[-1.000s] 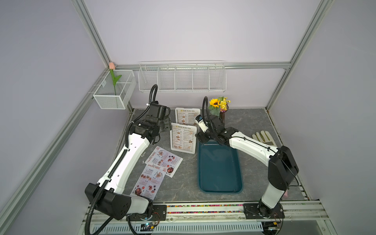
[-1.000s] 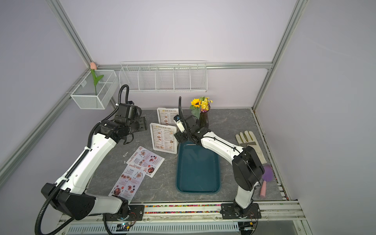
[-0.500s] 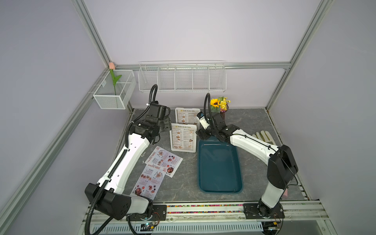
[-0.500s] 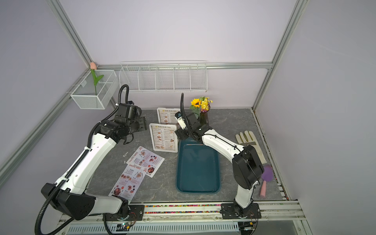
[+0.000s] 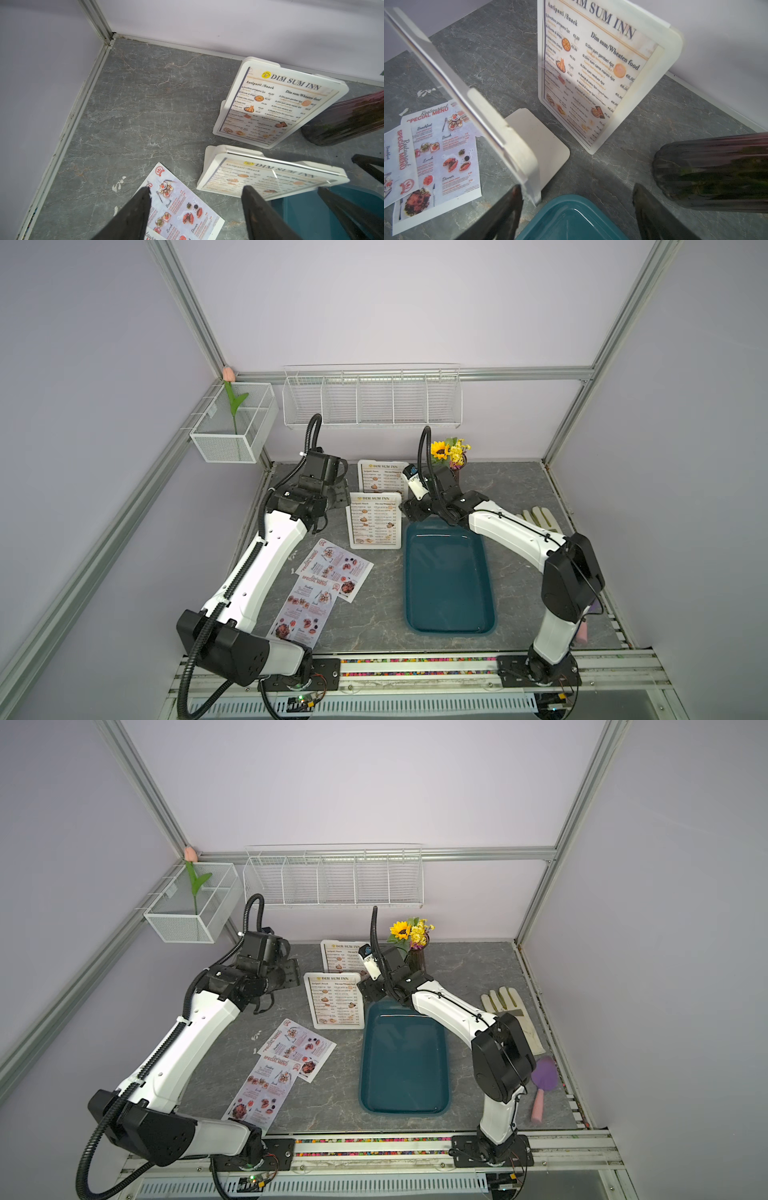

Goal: Replace the menus in the menu holders
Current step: Adjust the menu holder at the center of the board.

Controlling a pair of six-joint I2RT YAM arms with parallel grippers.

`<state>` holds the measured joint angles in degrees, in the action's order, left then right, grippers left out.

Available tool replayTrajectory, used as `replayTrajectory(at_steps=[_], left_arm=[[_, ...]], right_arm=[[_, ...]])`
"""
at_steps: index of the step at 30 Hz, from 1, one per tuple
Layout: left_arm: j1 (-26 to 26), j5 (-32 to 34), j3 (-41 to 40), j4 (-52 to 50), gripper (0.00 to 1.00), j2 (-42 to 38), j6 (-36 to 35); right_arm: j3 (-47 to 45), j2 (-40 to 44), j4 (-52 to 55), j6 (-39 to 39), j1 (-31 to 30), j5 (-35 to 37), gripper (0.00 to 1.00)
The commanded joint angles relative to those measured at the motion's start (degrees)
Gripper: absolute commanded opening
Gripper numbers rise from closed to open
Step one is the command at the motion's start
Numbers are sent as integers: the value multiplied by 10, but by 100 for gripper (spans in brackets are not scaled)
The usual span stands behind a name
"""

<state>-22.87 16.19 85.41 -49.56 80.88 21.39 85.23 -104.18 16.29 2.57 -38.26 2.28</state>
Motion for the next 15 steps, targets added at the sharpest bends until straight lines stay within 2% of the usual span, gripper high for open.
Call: replayTrajectory(at_steps=[1, 5, 9, 15], left_arm=[[2, -9, -6, 33, 73, 27, 22], [3, -10, 2, 54, 73, 60, 32], [4, 18, 7, 45, 72, 88, 51], [5, 15, -14, 59, 71, 91, 48]], right_arm=[[2, 9, -4, -17, 3, -23, 85], [-18, 34, -6, -25, 3, -35, 85], [-34, 54, -3, -24, 3, -35, 85], [-36, 62, 1, -24, 3, -43, 85]])
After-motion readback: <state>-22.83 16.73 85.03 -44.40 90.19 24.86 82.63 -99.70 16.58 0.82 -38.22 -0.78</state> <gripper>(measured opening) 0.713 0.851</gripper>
